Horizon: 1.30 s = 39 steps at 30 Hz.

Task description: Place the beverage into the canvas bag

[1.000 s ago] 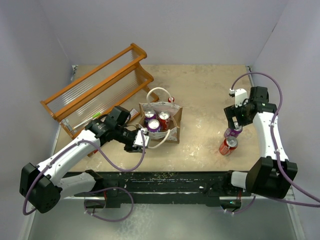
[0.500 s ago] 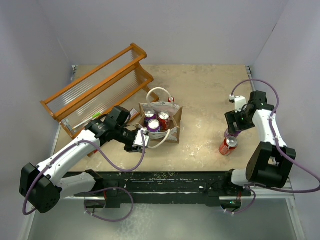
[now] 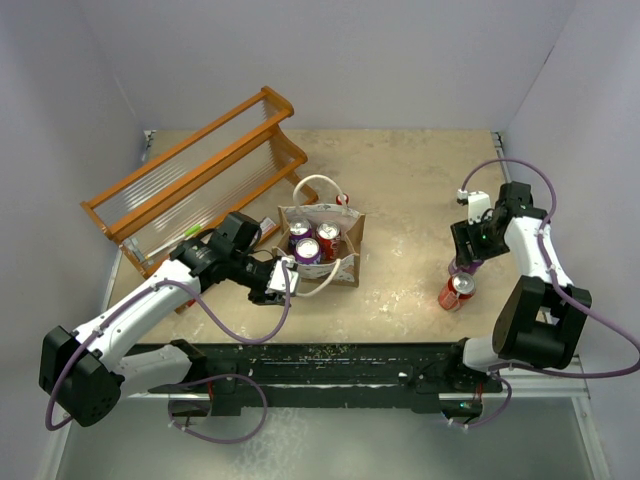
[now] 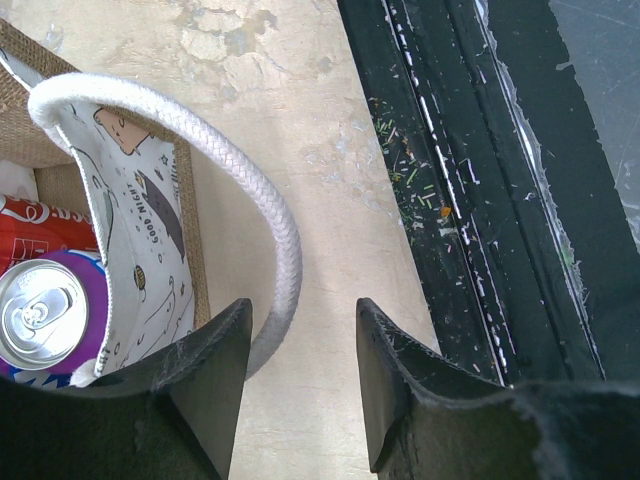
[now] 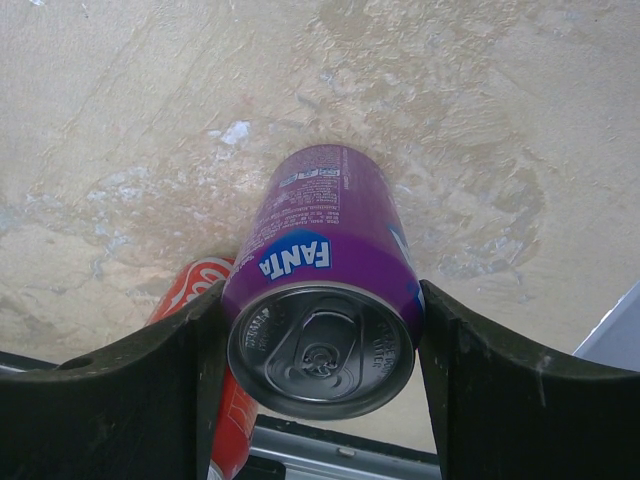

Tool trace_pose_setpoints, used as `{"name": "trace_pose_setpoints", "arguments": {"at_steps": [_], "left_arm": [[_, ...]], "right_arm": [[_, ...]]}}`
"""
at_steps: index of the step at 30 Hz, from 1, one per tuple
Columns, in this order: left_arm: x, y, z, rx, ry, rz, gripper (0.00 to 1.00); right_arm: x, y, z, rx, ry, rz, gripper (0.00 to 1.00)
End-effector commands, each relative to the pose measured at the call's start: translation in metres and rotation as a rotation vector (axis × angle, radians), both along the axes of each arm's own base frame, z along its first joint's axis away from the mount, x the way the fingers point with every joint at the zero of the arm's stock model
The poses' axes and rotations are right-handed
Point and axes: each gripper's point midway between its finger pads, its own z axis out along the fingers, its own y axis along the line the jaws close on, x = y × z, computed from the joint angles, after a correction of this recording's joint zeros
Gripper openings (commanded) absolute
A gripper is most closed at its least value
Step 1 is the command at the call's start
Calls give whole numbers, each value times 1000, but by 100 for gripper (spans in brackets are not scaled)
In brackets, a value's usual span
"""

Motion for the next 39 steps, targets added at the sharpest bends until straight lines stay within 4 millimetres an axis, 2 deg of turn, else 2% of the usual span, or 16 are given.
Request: {"name": "trace_pose_setpoints", "arguments": {"at_steps": [1, 7, 12, 17, 22, 26, 30, 35, 39], "left_arm": [[4, -5, 12, -37, -19, -2, 51], [4, -6, 17, -45, -10, -1, 56], [7, -9, 27, -60, -12, 16, 61], [12, -8, 33, -49, -39, 20, 65], [19, -8, 43, -23, -61, 19, 67], [17, -9, 45, -31, -53, 1, 68], [11, -9, 49, -44, -54, -29, 68], [0, -15, 57, -85, -8, -88, 62], [-6, -21, 55, -111, 55, -120, 46]], "right_arm": [[12, 7, 32, 37, -97, 39, 41], [29, 9, 81, 20, -242, 68, 29], [44, 14, 133, 28, -370, 92, 18], [52, 41, 183, 109, -477, 180, 10], [56, 96, 227, 163, -581, 343, 5], [50, 157, 260, 247, -655, 523, 5], [38, 217, 282, 355, -687, 709, 4], [36, 270, 284, 425, -677, 845, 4], [32, 303, 271, 446, -622, 926, 3]]}}
